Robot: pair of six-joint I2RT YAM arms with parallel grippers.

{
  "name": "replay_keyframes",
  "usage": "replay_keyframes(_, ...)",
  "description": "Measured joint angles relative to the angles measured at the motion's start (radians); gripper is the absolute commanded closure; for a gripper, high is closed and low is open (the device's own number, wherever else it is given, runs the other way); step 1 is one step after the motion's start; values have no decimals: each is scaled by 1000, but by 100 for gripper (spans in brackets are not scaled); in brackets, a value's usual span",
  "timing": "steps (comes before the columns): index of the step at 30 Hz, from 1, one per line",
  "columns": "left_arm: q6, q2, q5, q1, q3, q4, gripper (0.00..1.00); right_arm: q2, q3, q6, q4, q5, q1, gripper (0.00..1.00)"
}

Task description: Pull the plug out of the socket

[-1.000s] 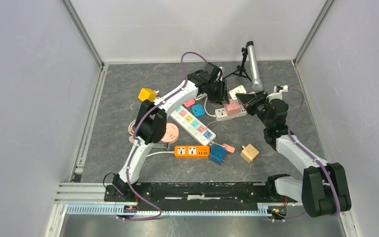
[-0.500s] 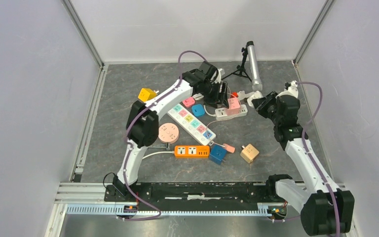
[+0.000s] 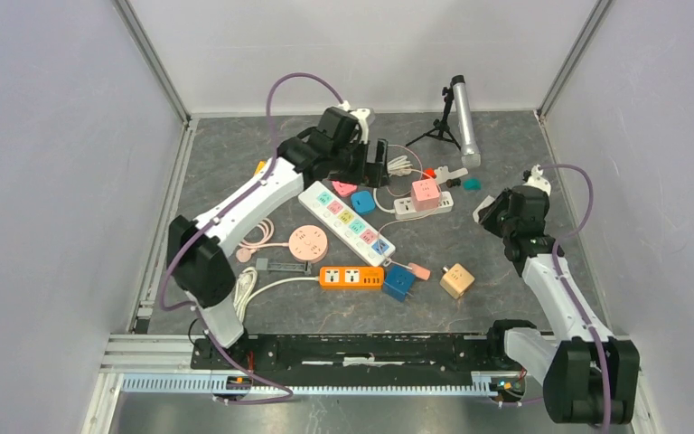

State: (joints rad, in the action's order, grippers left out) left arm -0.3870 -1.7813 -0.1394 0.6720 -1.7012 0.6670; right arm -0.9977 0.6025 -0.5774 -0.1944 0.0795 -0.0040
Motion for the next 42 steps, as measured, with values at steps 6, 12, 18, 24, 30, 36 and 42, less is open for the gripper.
replay_keyframes(6, 0, 143, 60, -76, 153, -70, 0, -87, -106, -26, 113, -159, -78, 90)
replay_keyframes(12, -38, 227, 59, -153, 262, -181, 2, -213, -186, -69, 260, -341, -139, 80)
replay_keyframes(18, -118, 287, 21, -231, 374, -272, 0, -240, -185, -61, 275, -380, -141, 27)
replay_keyframes(24, -146, 288, -58, -279, 377, -338, 0, -230, -150, -3, 170, -272, -140, 15)
replay_keyframes(30, -154, 288, -111, -277, 383, -380, 2, -180, -86, 68, 91, -187, -142, 20)
replay_keyframes(36, -171, 256, -162, -271, 383, -404, 5, -53, -77, 125, 208, -314, -108, 23)
replay_keyframes(42, -217, 204, -188, -251, 383, -408, 6, -37, -58, 171, 330, -415, 50, 13)
